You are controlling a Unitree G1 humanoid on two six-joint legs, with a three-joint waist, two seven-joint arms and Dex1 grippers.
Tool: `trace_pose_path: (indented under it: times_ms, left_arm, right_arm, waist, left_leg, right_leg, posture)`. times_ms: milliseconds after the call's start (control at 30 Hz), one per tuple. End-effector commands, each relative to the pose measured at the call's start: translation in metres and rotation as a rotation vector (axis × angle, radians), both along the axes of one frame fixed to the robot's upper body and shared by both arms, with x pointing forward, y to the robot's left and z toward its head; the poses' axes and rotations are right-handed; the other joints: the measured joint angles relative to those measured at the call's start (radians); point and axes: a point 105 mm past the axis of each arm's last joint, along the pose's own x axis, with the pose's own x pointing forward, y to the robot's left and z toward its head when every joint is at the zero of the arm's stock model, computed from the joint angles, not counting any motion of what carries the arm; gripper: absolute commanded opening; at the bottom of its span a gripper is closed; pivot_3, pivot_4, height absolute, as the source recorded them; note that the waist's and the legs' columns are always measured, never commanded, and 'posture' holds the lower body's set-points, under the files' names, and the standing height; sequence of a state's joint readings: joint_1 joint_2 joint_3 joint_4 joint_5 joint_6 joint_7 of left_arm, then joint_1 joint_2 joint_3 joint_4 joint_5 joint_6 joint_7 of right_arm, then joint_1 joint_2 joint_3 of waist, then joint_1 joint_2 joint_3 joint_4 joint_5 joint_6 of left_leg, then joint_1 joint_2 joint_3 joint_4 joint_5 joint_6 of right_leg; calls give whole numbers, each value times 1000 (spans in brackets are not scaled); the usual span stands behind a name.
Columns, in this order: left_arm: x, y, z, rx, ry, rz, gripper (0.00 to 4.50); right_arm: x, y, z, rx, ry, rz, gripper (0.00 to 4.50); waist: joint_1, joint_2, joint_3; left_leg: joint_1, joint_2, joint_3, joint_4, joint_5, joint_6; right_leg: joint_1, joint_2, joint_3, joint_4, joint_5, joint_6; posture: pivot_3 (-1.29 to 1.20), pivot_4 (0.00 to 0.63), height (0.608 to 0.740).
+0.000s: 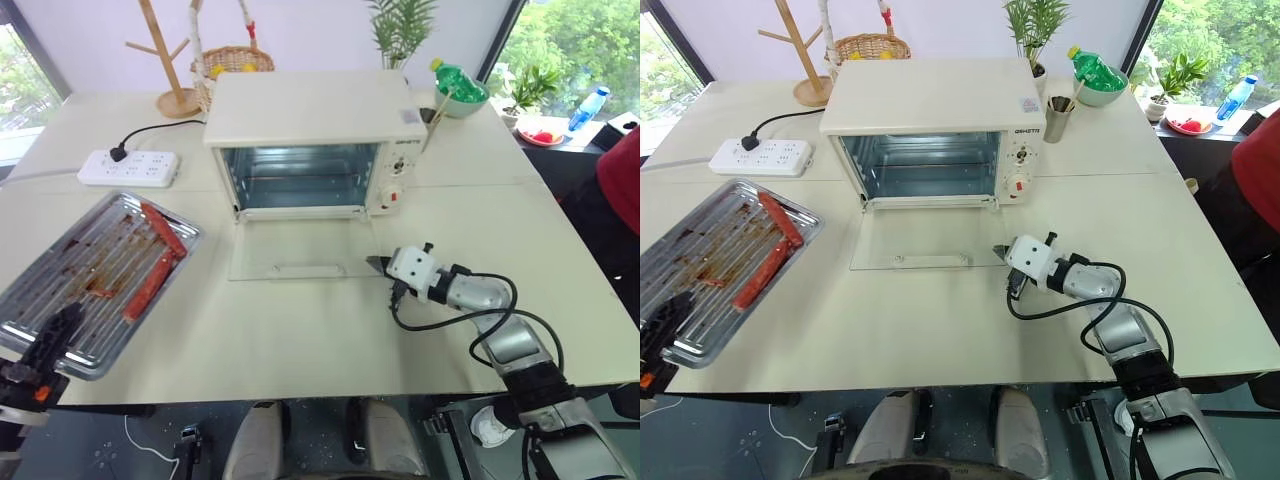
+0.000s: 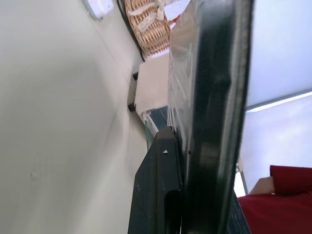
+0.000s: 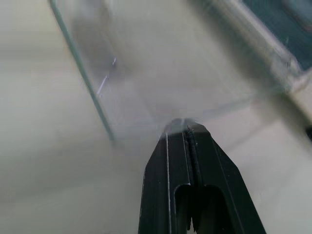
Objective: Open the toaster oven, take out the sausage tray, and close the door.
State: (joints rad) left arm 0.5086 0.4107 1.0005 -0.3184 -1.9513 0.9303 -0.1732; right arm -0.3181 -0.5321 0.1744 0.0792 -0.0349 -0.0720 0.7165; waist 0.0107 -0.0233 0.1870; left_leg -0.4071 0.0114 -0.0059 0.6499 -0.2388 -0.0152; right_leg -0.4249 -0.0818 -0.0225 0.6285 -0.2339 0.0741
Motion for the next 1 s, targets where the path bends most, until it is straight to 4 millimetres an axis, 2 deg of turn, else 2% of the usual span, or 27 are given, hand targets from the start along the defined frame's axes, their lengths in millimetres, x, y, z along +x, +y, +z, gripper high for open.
trace_pose_path:
  times_ms: [33, 133, 200, 367, 467, 600, 667, 800, 1000]
  left_arm:
    - [-4, -5, 11, 33, -31, -13, 0]
    - [-4, -9, 7, 30, -9, -35, 0]
    - [-3, -13, 5, 27, 2, -62, 0]
    - [13, -26, -2, 27, 57, -196, 0]
    - [34, -43, -4, 20, 70, -301, 0]
    - [60, -69, -1, 20, 61, -466, 0]
    - [73, -85, -2, 12, 71, -578, 0]
    - [91, -105, 2, 10, 94, -764, 0]
    - [111, -129, 2, -12, 167, -963, 0]
  right_arm:
    - [2, -3, 62, 97, -175, -2, 39]
    - [11, -15, 101, 184, -243, -71, 39]
    - [10, -17, 112, 215, -235, -82, 39]
    - [-21, -6, 99, 191, -127, 44, 39]
    - [-46, -7, 89, 172, -51, 106, 940]
    - [-78, -5, 79, 151, 96, 194, 2891]
    - [-100, -5, 72, 125, 188, 255, 3918]
    - [-126, -9, 64, 91, 277, 266, 3918]
    - [-135, -15, 67, 129, 290, 160, 3918]
  waist:
    - [0, 0, 0]
    - [-1, 0, 0]
    - [0, 0, 0]
    - [8, -3, -2]
    - [5, -2, -1]
    - [3, -2, -1]
    - [2, -2, -1]
    - [3, -3, -2]
    - [3, -3, -2]
  left_leg:
    - [0, 0, 0, 0, 0, 0]
    - [0, 0, 0, 0, 0, 0]
    - [0, 0, 0, 0, 0, 0]
    - [-1, 1, -2, -2, 0, 0]
    - [-1, 0, -1, -2, 0, 0]
    - [-1, 1, -1, -1, 0, 0]
    - [-1, 1, -1, -1, 0, 0]
    - [-1, 1, -1, -2, 0, 0]
    - [0, 1, 0, -2, 0, 0]
  right_leg:
    - [0, 0, 0, 0, 0, 0]
    - [-1, 0, 0, 0, 0, 0]
    - [-1, 0, 0, 0, 0, 0]
    - [-1, 0, -3, -1, -1, -2]
    - [-1, -1, -3, -1, -1, -2]
    - [-1, -1, -2, -1, -1, -3]
    - [-1, -1, -2, -1, -1, -3]
    - [-1, 1, -3, -1, -1, -2]
    - [-1, 1, -3, 0, 0, -3]
  posture:
    - [0, 150, 740]
    - [0, 150, 740]
    - [0, 150, 740]
    - [0, 150, 740]
    - [0, 150, 740]
    - [0, 150, 740]
    - [0, 150, 740]
    - [0, 150, 740]
    - [0, 150, 740]
